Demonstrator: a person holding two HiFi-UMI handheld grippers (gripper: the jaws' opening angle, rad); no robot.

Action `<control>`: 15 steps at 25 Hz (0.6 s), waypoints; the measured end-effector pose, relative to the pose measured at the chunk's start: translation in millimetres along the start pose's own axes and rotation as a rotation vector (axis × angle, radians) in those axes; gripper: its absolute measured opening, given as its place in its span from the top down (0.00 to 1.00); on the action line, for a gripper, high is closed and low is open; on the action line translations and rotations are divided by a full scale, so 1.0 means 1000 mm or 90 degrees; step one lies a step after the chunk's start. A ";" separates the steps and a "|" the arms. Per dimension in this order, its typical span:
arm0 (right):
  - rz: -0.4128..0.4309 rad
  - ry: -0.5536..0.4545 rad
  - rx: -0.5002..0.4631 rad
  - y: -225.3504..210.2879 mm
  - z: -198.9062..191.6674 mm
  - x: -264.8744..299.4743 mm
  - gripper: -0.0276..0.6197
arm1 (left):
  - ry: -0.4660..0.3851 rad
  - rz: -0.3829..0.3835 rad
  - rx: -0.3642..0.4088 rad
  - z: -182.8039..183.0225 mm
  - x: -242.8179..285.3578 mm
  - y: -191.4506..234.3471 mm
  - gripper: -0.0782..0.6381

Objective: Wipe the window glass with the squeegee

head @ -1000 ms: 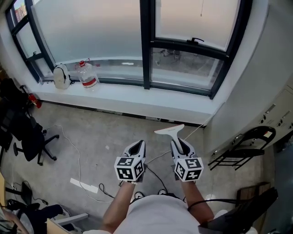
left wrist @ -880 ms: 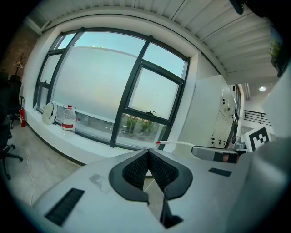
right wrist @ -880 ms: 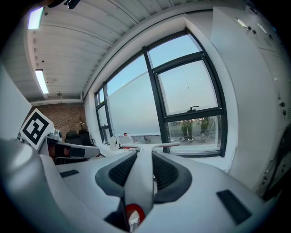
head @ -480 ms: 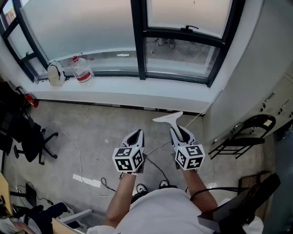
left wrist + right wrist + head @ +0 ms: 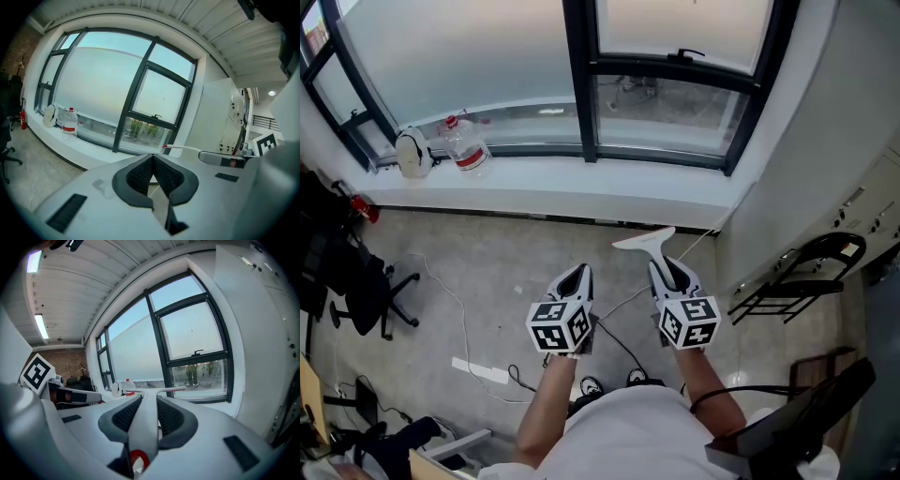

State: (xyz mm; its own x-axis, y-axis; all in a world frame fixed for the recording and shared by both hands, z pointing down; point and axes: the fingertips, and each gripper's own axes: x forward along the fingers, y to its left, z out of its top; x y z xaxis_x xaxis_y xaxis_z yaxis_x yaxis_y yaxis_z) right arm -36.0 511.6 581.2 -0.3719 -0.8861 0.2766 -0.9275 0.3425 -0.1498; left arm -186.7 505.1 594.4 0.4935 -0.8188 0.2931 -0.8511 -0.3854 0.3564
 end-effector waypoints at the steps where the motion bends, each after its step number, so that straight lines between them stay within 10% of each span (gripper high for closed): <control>1: 0.000 0.000 -0.001 0.000 0.001 0.000 0.83 | 0.000 -0.002 0.003 0.001 0.001 -0.001 0.89; 15: -0.026 -0.010 0.005 -0.013 -0.005 -0.017 0.83 | 0.018 -0.035 0.004 -0.010 0.014 -0.022 0.89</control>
State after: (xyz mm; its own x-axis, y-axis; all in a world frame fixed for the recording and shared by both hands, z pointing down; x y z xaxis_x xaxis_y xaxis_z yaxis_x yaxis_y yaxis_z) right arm -18.0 523.7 582.8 -0.3330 -0.9042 0.2675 -0.9416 0.3037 -0.1457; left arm -158.9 506.8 599.5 0.5442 -0.7839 0.2989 -0.8237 -0.4316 0.3677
